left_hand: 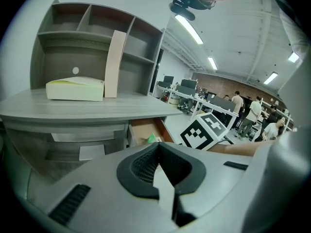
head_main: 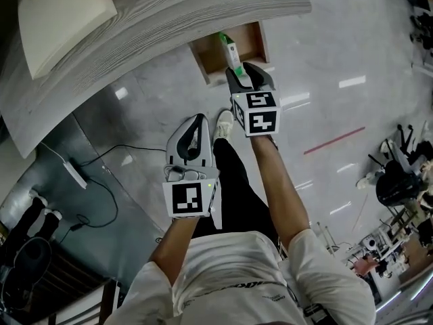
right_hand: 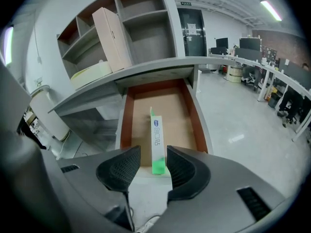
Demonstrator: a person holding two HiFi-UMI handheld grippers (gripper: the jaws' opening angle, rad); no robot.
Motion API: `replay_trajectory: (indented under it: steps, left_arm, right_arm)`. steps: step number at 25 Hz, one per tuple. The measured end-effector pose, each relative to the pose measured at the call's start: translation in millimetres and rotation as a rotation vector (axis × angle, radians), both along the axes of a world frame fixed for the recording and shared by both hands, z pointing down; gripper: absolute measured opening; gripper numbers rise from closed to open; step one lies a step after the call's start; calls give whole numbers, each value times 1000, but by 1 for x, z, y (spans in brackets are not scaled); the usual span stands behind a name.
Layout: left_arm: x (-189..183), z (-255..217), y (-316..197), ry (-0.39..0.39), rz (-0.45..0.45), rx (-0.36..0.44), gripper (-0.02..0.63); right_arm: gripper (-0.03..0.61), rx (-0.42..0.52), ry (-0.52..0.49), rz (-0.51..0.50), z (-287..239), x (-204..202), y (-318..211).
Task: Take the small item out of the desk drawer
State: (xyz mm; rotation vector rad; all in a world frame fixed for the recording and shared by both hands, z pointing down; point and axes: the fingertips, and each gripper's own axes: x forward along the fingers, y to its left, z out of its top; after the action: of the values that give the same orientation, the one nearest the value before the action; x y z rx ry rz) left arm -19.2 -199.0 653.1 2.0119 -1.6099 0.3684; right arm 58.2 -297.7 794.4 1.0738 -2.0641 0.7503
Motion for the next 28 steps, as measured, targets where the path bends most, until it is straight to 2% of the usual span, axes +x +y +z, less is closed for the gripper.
replay_trajectory:
  steps: [8, 14, 18, 28]
  left_arm:
    - [-2, 19, 10, -22, 3, -8, 15]
    - [9, 14, 2, 5, -8, -36, 15]
    - [0, 17, 5, 11, -17, -40, 15]
    - [-10, 6, 17, -21, -14, 24, 15]
  right_arm:
    - [176, -19, 57, -23, 18, 3, -7]
    - [161, -48, 89, -37, 25, 7, -16]
    - [123, -62, 121, -29, 33, 3, -14]
    - [117, -34, 95, -10, 10, 2, -9]
